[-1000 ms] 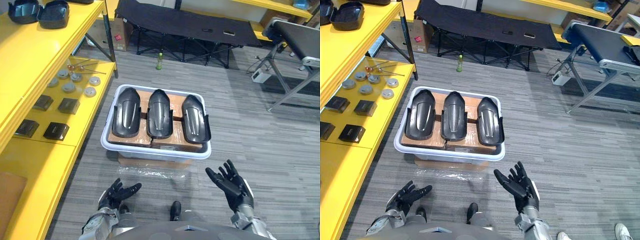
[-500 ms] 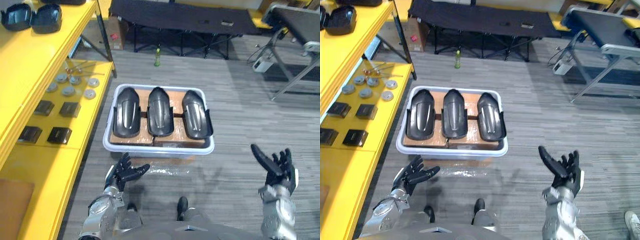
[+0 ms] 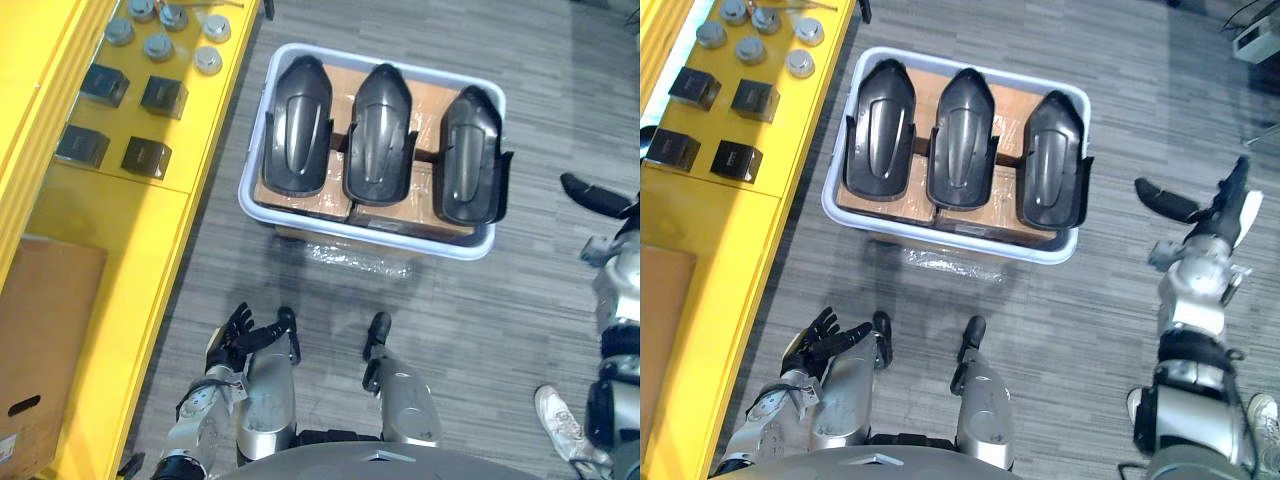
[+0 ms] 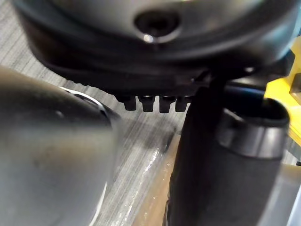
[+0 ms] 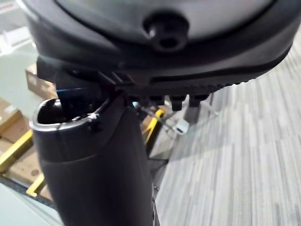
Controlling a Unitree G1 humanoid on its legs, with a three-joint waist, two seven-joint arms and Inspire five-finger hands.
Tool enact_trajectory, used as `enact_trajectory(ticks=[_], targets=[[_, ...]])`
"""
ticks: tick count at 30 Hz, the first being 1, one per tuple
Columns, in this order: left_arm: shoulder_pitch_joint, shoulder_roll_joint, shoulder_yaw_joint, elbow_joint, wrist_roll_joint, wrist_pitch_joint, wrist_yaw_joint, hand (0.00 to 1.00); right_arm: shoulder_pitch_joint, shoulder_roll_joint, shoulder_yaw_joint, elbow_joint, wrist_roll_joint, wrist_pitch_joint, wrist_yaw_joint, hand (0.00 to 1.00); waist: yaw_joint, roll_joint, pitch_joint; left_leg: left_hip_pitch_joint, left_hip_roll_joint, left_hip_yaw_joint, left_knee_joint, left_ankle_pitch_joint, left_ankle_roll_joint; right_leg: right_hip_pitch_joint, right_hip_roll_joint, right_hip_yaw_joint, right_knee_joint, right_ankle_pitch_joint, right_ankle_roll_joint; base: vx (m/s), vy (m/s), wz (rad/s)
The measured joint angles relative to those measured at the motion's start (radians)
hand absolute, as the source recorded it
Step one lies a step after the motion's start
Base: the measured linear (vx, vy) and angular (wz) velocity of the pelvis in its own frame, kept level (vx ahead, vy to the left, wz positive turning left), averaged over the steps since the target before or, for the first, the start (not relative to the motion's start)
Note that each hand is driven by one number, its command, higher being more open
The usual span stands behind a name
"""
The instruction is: Walk over and take three plastic housings, then place them on the shelf
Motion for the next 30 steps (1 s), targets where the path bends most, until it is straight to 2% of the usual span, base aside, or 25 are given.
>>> enact_trajectory(ticks=[2, 6, 9, 11, 15, 17, 19, 22, 27, 30], targets=[[-0.004, -0.001, -0.019, 0.006, -0.027, -0.001, -0.001, 1.00, -0.064, -0.052, 0.065, 0.049, -0.010, 0.029, 0.006, 1.00, 0.002, 0.010, 0.007, -0.035, -0.007, -0.013, 0.013, 0.003, 0.004, -0.033, -0.006, -0.006, 0.020, 0.000, 0.000, -0.07, 0.033, 0.11], [-0.020, -0.001, -0.041, 0.015, -0.039, -0.002, 0.004, 1.00, -0.161, -0.079, 0.150, 0.129, -0.085, 0.103, 0.010, 1.00, 0.007, 0.033, 0.027, -0.069, -0.009, -0.023, 0.033, 0.006, 0.009, -0.074, -0.020, -0.010, 0.061, -0.005, -0.006, -0.07, 0.028, 0.05], [-0.027, -0.003, -0.062, 0.020, -0.039, -0.006, 0.011, 1.00, -0.185, -0.111, 0.208, 0.206, -0.088, 0.151, 0.035, 1.00, 0.029, 0.052, 0.033, -0.087, -0.013, -0.027, 0.046, 0.005, 0.013, -0.098, -0.028, -0.015, 0.088, -0.011, -0.010, -0.08, 0.020, 0.03], [-0.053, -0.022, -0.074, 0.052, -0.049, -0.011, 0.018, 1.00, -0.209, -0.176, 0.233, 0.263, -0.088, 0.179, 0.075, 1.00, 0.032, 0.088, 0.040, -0.120, -0.028, -0.052, 0.054, 0.000, 0.023, -0.134, -0.045, -0.030, 0.132, -0.025, -0.011, -0.09, 0.035, 0.19], [-0.057, -0.026, -0.066, 0.096, -0.072, -0.015, 0.023, 1.00, -0.247, -0.213, 0.279, 0.290, -0.090, 0.180, 0.137, 1.00, 0.032, 0.109, 0.045, -0.155, -0.028, -0.055, 0.071, 0.001, 0.025, -0.183, -0.055, -0.031, 0.184, -0.039, -0.014, -0.09, 0.014, 0.02], [-0.060, -0.025, -0.065, 0.123, -0.074, -0.038, 0.033, 1.00, -0.251, -0.228, 0.318, 0.297, -0.090, 0.180, 0.169, 1.00, 0.037, 0.114, 0.045, -0.166, -0.028, -0.060, 0.071, 0.003, 0.027, -0.200, -0.057, -0.032, 0.203, -0.044, -0.018, -0.08, -0.016, 0.04], [-0.085, -0.028, -0.066, 0.166, -0.079, -0.060, 0.041, 1.00, -0.255, -0.251, 0.350, 0.307, -0.090, 0.179, 0.196, 1.00, 0.054, 0.131, 0.045, -0.184, -0.032, -0.068, 0.071, 0.014, 0.027, -0.226, -0.067, -0.037, 0.233, -0.057, -0.022, -0.08, -0.030, 0.10], [-0.085, -0.032, -0.063, 0.179, -0.076, -0.081, 0.037, 1.00, -0.275, -0.265, 0.350, 0.307, -0.090, 0.181, 0.204, 1.00, 0.053, 0.142, 0.048, -0.218, -0.039, -0.085, 0.071, 0.029, 0.024, -0.263, -0.076, -0.051, 0.267, -0.068, -0.030, -0.06, -0.037, 0.16], [-0.085, -0.043, -0.041, 0.207, -0.024, -0.125, 0.020, 1.00, -0.286, -0.285, 0.369, 0.299, -0.090, 0.193, 0.211, 1.00, 0.054, 0.149, 0.048, -0.229, -0.045, -0.097, 0.068, 0.040, 0.019, -0.283, -0.088, -0.062, 0.300, -0.087, -0.036, -0.03, -0.029, 0.11], [-0.085, -0.043, -0.025, 0.237, -0.023, -0.131, 0.017, 1.00, -0.288, -0.296, 0.371, 0.295, -0.115, 0.195, 0.223, 1.00, 0.054, 0.153, 0.048, -0.238, -0.045, -0.099, 0.066, 0.043, 0.014, -0.295, -0.089, -0.063, 0.311, -0.090, -0.040, -0.01, -0.009, 0.01]])
